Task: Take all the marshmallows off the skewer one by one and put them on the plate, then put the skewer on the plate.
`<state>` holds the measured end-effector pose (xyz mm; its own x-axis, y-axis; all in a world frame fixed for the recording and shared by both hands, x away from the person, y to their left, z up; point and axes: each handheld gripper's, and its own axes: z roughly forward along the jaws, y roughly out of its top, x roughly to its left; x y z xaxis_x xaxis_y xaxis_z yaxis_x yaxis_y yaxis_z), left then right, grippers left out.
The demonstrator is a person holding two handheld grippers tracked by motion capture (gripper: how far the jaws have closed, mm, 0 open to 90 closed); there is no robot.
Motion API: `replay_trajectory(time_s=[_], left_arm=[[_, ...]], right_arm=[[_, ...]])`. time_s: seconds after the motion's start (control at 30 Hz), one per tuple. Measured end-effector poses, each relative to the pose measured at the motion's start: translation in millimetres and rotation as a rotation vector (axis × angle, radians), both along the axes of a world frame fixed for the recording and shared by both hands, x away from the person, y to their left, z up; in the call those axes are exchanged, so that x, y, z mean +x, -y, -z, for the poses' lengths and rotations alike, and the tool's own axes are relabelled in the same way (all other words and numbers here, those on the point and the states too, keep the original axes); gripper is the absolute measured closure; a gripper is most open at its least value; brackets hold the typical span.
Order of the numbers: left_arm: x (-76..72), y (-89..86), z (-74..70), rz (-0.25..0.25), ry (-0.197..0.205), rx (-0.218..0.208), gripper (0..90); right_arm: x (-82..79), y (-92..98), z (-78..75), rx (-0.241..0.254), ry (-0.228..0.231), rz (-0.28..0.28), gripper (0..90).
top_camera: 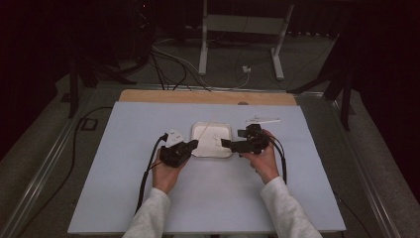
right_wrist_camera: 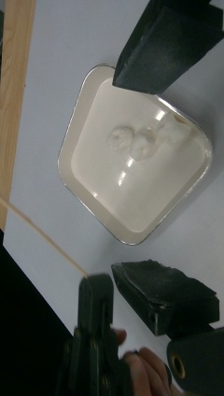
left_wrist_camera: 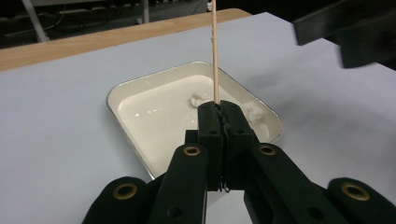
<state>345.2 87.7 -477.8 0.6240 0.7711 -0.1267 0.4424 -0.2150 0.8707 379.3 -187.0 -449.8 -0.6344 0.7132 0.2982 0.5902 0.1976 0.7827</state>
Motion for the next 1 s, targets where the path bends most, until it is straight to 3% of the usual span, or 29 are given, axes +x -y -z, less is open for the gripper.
replay_trajectory(time_s=[0.4,0.67,1.0], left_arm=[[22.6,13.0,18.1,-0.059,-0.075,0.004,89.3],[32.0,24.1,32.4,-0.090,-0.137,0.058,89.2],[39.6,29.3,44.7,-0.152,-0.216,0.087,89.0]], right_arm=[[-19.4,22.5,1.8,0.031,0.016,0.006,9.6],[-35.5,37.0,3.0,0.030,0.021,-0.003,9.7],[-46.3,40.8,-3.0,0.032,0.040,-0.015,9.8]])
